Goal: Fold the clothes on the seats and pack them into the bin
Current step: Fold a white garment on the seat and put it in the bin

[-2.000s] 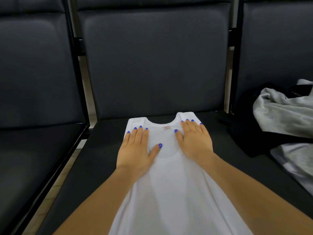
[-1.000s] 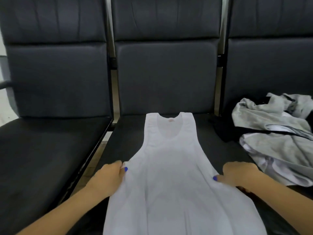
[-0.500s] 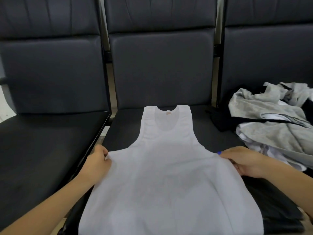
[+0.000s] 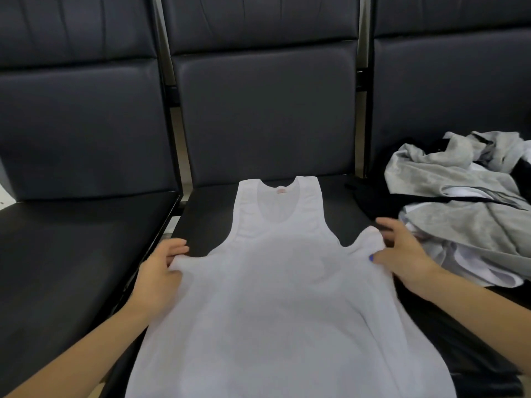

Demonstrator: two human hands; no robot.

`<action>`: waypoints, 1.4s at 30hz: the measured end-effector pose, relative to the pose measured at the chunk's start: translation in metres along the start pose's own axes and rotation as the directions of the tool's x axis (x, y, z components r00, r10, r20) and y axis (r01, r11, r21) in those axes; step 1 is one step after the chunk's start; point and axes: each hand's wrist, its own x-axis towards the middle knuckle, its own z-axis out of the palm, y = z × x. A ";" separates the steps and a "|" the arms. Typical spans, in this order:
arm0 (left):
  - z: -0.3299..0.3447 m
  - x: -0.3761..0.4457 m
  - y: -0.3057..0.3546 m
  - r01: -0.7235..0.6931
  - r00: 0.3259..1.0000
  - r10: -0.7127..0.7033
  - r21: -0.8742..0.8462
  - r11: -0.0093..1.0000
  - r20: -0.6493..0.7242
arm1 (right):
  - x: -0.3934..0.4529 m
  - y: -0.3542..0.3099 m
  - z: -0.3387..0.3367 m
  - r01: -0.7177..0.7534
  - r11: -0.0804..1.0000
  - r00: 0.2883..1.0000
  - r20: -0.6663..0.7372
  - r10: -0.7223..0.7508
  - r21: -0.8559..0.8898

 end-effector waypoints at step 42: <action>0.052 -0.039 0.026 -0.510 0.745 -0.144 0.695 0.506 0.651 | -0.026 -0.011 -0.068 -0.082 0.589 0.945 0.125 0.302 -0.804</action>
